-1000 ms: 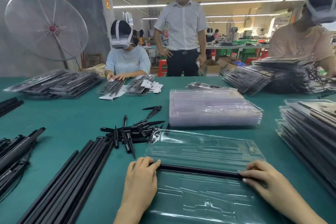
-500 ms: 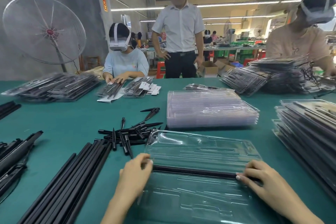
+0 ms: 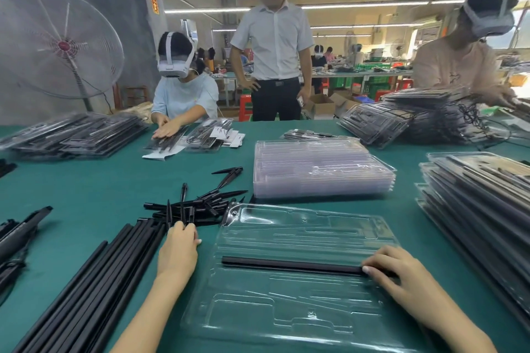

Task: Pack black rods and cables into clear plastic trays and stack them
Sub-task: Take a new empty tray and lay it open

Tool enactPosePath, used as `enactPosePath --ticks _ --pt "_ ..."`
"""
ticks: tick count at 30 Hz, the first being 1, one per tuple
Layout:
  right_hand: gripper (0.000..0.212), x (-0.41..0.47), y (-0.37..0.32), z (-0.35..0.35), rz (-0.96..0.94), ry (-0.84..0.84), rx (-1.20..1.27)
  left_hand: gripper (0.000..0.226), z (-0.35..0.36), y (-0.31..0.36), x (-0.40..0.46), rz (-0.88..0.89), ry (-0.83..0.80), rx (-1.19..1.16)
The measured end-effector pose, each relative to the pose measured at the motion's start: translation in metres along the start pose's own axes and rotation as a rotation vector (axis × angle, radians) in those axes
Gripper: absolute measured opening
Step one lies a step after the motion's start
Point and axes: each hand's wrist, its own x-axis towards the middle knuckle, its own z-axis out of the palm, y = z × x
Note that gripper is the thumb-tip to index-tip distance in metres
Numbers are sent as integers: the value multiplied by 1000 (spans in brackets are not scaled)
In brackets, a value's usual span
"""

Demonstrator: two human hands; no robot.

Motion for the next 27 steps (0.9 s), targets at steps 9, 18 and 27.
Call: enactPosePath --ticks 9,18,27 --pt "28 4 0 1 28 -3 -12 23 -42 53 -21 123 205 -500" --pt "21 0 2 1 93 35 74 28 8 158 -97 818 -325 -320" --pt "21 0 -5 -2 -6 34 -8 28 -11 156 -104 1058 -185 198"
